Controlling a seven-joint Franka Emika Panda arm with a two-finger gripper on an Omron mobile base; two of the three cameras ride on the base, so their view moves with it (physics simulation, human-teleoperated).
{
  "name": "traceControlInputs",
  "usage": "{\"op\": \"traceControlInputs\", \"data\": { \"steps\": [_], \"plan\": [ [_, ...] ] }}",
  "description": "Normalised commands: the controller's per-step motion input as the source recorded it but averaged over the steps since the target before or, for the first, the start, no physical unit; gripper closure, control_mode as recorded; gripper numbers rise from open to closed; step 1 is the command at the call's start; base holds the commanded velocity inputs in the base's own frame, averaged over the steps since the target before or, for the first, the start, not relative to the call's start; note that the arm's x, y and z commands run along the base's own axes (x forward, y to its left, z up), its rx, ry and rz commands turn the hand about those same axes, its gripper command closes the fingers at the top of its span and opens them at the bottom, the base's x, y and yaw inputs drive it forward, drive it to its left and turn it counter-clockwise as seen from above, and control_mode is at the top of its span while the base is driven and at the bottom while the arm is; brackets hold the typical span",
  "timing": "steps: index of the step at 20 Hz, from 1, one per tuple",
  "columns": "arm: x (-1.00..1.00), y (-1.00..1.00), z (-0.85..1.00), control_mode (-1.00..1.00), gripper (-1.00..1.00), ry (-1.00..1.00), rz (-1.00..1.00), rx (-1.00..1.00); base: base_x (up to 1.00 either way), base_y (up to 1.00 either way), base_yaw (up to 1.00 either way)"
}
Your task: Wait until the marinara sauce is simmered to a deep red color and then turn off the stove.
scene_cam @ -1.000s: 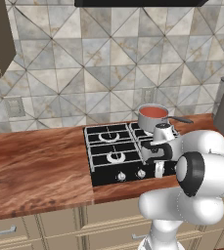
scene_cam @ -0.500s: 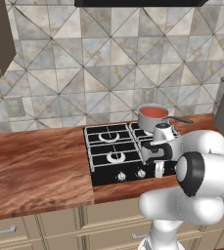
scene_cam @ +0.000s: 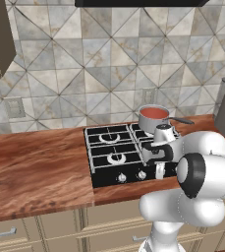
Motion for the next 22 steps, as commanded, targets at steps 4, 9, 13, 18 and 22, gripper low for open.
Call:
{"op": "traceControlInputs", "data": {
  "steps": [4,9,13,18,22],
  "plan": [
    [0.0,0.0,0.0,-1.0,-1.0,0.0,0.0,0.0,0.0,0.0,0.0],
    [0.0,0.0,0.0,-1.0,-1.0,0.0,0.0,0.0,0.0,0.0,0.0],
    [0.0,0.0,0.0,-1.0,-1.0,0.0,0.0,0.0,0.0,0.0,0.0],
    [0.0,0.0,0.0,-1.0,-1.0,0.0,0.0,0.0,0.0,0.0,0.0],
    [0.0,0.0,0.0,-1.0,-1.0,0.0,0.0,0.0,0.0,0.0,0.0]
  ]
}}
